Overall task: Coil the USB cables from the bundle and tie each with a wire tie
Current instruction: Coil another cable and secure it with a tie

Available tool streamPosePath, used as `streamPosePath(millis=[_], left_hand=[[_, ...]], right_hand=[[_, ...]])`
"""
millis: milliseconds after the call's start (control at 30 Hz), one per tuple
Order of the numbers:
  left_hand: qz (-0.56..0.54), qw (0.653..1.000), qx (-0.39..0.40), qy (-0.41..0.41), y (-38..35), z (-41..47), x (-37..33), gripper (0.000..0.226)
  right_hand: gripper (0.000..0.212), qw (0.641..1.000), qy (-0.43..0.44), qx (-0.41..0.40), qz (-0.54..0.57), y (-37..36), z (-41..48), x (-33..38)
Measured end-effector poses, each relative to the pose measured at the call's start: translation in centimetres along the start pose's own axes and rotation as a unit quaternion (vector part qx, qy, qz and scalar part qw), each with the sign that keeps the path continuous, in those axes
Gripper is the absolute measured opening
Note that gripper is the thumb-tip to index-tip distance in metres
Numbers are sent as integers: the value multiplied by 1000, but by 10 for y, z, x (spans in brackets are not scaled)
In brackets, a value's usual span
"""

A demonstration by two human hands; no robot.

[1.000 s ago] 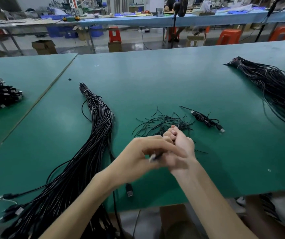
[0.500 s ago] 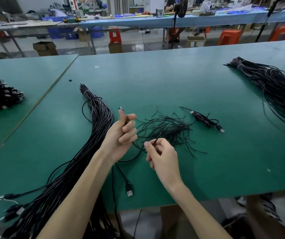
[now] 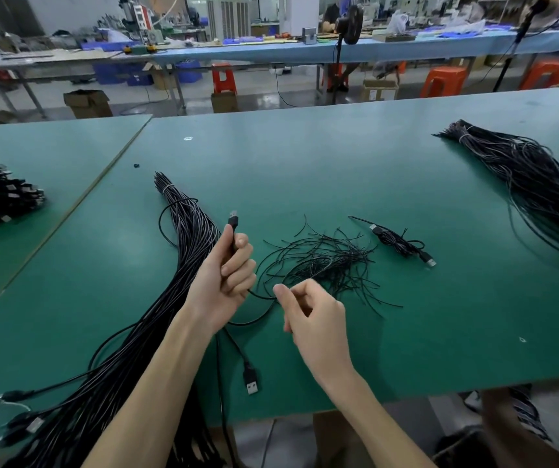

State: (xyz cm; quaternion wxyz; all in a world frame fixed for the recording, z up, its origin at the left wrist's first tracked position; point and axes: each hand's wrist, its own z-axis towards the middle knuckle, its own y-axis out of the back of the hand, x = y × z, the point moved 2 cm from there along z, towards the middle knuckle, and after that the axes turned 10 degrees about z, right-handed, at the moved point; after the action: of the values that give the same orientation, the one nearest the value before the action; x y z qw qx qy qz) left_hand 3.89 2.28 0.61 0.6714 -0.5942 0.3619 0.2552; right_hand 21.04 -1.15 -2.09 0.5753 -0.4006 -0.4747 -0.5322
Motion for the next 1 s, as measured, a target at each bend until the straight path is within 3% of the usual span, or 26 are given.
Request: streamPosePath(millis=[67,100,200,267,400,600,833,1000], left_hand=[[21,1000,13,-6,-2,-1,0,40],[31,999,24,-7,-4,-2,1,41],[41,997,62,-8,-8,-5,2,43],[18,995,96,-11,-10,-6,1,43],[-38,988,153,-5,-13,-10,-1,46],[-76,974,210,37,-12,-12,-3,47],[19,982,182,53,-6,-12,-4,44],[96,987,118,54,1,-7,-2,46]], right_hand=[[22,997,69,-33,-33,1,-1,3],[28,993,88,-29,-70,1,-1,3],[47,975,112,22,-190,-5,0,2],[41,961,130,49,-241,-10,0,1],[21,965,136,67,-216,-10,-1,-1],[17,951,153,3,-270,-9,-2,7],[23,936,113,21,-332,-10,1,10],[31,891,138,68,-428,-3,24,24]])
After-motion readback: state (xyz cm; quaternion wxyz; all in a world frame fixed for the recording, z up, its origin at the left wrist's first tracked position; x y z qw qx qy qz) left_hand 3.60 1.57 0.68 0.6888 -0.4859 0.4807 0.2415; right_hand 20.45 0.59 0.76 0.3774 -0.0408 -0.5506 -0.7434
